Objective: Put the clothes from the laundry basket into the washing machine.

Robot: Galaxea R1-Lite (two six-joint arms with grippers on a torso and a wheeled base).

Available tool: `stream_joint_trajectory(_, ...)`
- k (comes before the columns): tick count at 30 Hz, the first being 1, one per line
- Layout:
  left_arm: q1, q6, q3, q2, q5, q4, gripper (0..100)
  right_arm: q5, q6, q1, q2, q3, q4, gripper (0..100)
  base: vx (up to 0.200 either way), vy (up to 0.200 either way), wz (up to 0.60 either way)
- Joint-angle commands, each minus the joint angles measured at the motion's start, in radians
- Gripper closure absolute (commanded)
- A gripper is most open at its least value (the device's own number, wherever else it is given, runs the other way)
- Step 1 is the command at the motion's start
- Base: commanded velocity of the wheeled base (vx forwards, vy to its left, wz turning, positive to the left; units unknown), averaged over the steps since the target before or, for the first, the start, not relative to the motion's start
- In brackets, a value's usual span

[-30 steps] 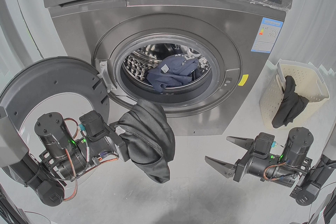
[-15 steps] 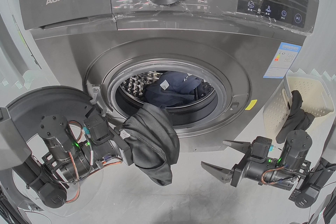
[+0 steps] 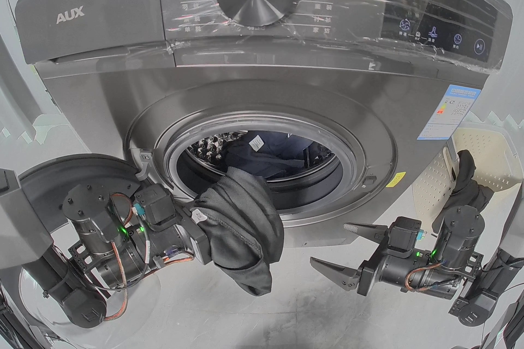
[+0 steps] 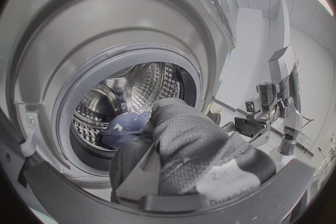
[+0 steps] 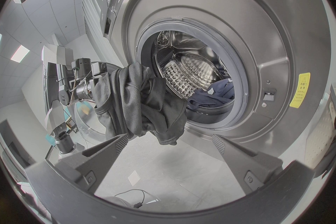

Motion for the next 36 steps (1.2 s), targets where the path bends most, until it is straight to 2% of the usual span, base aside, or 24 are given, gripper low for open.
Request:
stream_joint_trajectory(1,-0.031,-0.001,0.011,0.009,0.0,-0.003,100,0.001,0.001,0.017,0.006,0.001,0.001,0,0.0,0.0,0.0)
stream_joint_trajectory(3,-0.047,-0.004,0.019,0.018,0.001,-0.003,100,-0.001,0.001,0.029,0.006,0.001,0.001,0,0.0,0.0,0.0)
stream_joint_trajectory(8,-0.116,-0.046,0.032,0.024,0.003,-0.001,100,-0.002,0.003,0.044,0.006,0.001,-0.001,0,0.0,0.0,0.0)
stream_joint_trajectory(13,-0.111,-0.044,-0.034,0.112,0.058,-0.003,100,-0.001,0.003,0.044,0.006,0.007,-0.001,0,0.0,0.0,0.0)
stream_joint_trajectory(17,-0.097,-0.046,-0.083,0.173,0.058,-0.003,100,-0.001,0.003,0.049,0.006,0.007,0.001,0,0.0,0.0,0.0)
stream_joint_trajectory(20,-0.094,-0.05,-0.175,0.248,0.06,-0.001,100,-0.002,0.003,0.058,0.006,0.008,-0.001,0,0.0,0.0,0.0)
stream_joint_trajectory(26,-0.073,-0.07,-0.328,0.348,0.096,-0.001,100,-0.002,0.005,0.06,0.006,0.013,0.001,0,0.0,0.0,0.0)
stream_joint_trajectory(31,-0.079,-0.11,-0.451,0.406,0.141,-0.001,100,-0.002,0.003,0.06,0.008,0.014,0.001,0,0.0,0.0,0.0)
stream_joint_trajectory(36,-0.073,-0.113,-0.558,0.465,0.167,-0.001,100,-0.002,0.005,0.075,0.017,0.013,-0.001,0,0.0,0.0,0.0)
